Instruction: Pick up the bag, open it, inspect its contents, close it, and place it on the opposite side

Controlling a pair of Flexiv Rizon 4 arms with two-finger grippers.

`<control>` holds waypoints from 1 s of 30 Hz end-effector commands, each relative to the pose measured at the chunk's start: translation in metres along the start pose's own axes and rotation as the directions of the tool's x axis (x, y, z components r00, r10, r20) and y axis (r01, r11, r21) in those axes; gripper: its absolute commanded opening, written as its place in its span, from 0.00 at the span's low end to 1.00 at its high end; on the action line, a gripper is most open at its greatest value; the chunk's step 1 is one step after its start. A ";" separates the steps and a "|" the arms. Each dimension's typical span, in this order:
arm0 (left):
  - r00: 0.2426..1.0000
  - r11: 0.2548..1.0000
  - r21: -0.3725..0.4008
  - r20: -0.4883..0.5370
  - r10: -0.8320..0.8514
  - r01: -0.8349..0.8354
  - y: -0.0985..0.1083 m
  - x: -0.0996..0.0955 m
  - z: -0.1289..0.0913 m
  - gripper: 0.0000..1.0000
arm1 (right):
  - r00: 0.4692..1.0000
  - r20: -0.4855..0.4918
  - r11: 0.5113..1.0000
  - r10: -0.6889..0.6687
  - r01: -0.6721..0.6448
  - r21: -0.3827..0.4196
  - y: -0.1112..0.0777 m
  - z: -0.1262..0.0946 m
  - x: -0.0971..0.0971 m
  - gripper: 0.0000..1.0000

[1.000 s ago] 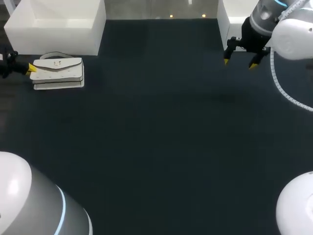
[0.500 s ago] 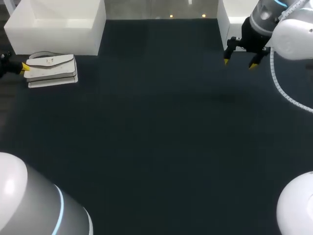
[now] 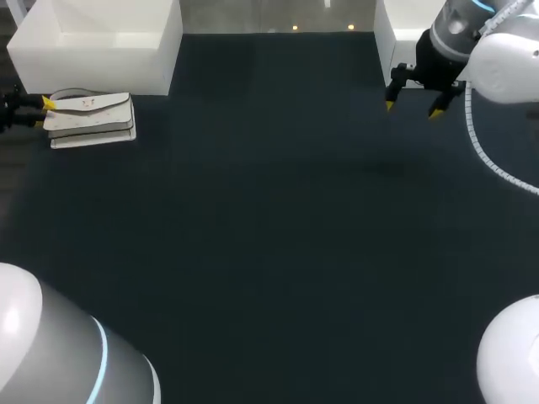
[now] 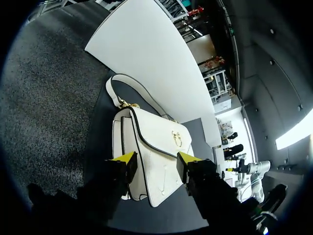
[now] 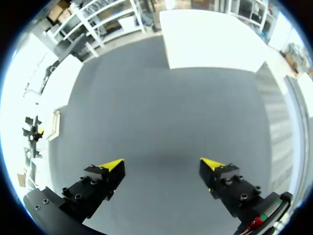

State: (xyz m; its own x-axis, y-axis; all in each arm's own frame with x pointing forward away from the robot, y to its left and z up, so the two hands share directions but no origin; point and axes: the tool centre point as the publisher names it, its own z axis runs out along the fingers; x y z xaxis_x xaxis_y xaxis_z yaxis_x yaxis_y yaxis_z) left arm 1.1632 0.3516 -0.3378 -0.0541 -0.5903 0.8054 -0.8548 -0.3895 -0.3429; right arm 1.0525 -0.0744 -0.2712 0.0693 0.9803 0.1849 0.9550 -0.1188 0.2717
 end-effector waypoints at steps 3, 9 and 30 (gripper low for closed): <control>0.999 0.806 -0.592 -0.049 0.000 -0.029 0.001 0.009 -0.017 1.00 | 1.000 0.003 1.000 0.001 -0.001 0.000 -0.001 -0.001 0.000 1.00; 1.000 0.811 -0.586 0.012 0.021 -0.010 0.015 0.020 -0.029 1.00 | 1.000 0.003 1.000 0.001 -0.001 0.000 -0.001 -0.001 0.000 1.00; 0.910 0.841 -0.531 0.393 0.133 0.106 0.065 0.086 -0.057 1.00 | 1.000 0.003 1.000 0.001 -0.001 0.000 -0.001 -0.001 0.000 1.00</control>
State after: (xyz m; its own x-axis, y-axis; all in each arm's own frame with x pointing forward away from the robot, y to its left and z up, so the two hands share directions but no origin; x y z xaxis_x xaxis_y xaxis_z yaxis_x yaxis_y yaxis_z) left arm 1.0747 0.3216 -0.2733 0.0318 -0.7911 0.6109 -0.9970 -0.0678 -0.0360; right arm 1.0521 -0.0745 -0.2709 0.0696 0.9803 0.1847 0.9551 -0.1189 0.2713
